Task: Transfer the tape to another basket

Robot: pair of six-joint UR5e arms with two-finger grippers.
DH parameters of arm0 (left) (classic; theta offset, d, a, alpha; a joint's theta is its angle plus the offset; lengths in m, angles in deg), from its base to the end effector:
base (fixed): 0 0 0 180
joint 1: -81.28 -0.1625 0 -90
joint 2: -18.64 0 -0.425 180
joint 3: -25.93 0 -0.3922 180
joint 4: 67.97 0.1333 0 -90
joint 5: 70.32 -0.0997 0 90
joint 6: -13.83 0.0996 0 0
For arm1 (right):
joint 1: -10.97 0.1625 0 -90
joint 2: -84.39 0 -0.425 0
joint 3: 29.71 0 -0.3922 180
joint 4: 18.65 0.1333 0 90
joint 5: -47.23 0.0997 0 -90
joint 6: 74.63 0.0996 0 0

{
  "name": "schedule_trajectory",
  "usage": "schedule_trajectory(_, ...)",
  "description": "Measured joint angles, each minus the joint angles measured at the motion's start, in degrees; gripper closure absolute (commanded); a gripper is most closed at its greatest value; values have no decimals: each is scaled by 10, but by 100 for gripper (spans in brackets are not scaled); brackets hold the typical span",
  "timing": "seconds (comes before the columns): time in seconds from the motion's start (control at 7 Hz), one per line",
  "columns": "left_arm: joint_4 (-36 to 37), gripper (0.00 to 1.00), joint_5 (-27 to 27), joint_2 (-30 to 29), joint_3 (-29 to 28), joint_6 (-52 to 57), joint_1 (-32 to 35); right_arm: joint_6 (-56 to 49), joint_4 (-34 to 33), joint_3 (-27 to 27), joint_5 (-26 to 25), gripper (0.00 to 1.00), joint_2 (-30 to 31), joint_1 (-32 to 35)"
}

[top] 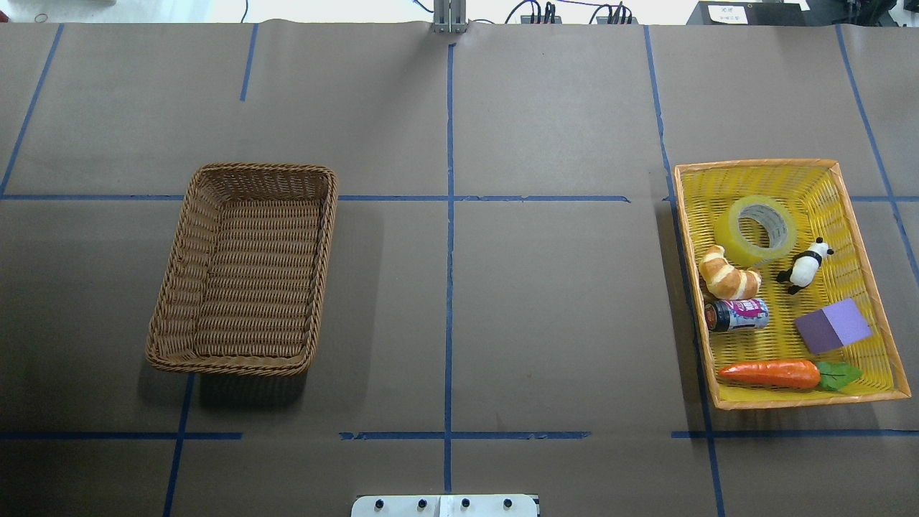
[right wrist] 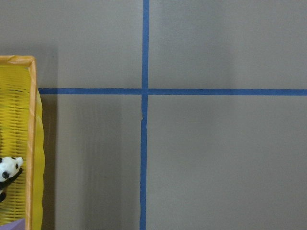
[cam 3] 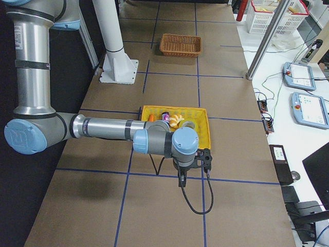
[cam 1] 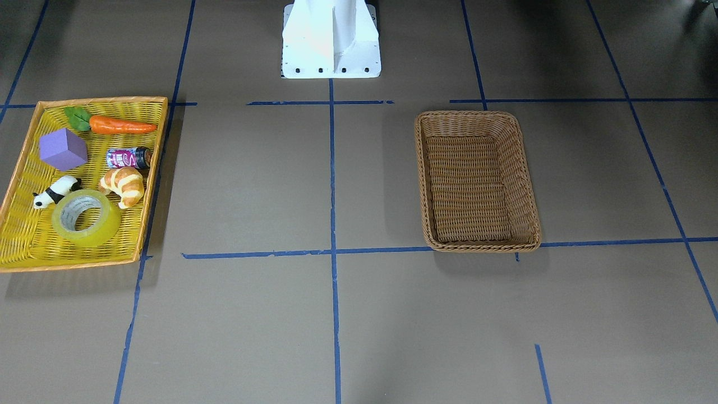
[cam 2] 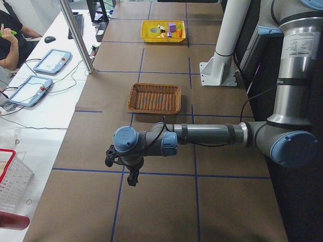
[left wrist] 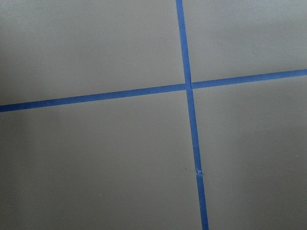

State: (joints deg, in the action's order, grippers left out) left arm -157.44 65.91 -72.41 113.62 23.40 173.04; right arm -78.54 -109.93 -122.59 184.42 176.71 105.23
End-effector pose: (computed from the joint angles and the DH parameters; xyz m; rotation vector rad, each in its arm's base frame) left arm -0.0766 -0.4953 0.6680 0.0503 0.8063 0.1162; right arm 0.0953 -0.4680 0.6523 0.0469 -0.8224 0.0109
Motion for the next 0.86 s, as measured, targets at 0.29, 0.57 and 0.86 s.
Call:
schedule_trajectory(0.29, 0, 0, 0, 0, 2, 0, 0, 39, -1, -10, -4, 0, -35, -34)
schedule_trajectory(0.57, 0, 0, 0, 0, 2, 0, 0, 96, 1, -32, -2, 0, -72, -73)
schedule_trajectory(0.86, 0, 0, 0, 0, 2, 1, 0, 210, 47, -60, -5, 0, -83, -149)
